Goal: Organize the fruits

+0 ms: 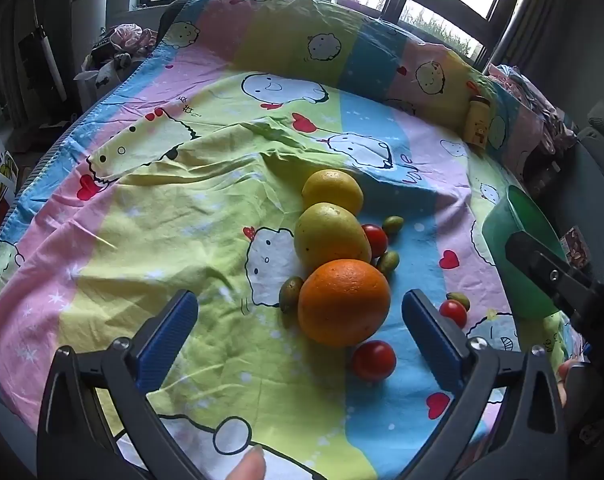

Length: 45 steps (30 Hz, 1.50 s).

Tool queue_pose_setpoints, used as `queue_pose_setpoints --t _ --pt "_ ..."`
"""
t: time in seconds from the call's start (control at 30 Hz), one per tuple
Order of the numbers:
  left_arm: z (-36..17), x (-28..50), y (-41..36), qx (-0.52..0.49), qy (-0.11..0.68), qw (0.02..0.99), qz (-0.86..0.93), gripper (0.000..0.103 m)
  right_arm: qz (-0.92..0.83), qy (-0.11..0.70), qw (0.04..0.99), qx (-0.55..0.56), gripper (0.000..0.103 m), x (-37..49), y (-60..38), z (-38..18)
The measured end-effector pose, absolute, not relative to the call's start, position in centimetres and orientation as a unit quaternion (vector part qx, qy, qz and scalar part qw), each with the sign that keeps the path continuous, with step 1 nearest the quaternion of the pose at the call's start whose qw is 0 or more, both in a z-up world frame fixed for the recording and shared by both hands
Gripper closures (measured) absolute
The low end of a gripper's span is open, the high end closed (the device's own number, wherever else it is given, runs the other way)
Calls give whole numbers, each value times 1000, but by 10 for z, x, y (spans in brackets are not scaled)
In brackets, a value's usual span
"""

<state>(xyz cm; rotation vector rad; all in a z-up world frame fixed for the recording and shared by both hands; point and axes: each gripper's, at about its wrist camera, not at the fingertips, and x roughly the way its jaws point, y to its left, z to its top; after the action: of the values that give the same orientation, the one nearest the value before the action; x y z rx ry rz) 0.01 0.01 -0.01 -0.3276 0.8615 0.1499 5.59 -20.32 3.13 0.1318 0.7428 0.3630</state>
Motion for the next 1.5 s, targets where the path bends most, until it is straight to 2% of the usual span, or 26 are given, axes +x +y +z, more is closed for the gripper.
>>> queue_pose_setpoints --t 0.5,1.07,1.5 --pt "-3 1 -5 -169 402 899 52 2 187 333 922 60 0 49 -200 23" --pt "0 -2 -9 -194 392 899 22 11 201 342 914 78 0 47 -201 25" --pt "-1 0 -12 -185 398 898 28 13 191 346 915 85 0 49 -209 27"
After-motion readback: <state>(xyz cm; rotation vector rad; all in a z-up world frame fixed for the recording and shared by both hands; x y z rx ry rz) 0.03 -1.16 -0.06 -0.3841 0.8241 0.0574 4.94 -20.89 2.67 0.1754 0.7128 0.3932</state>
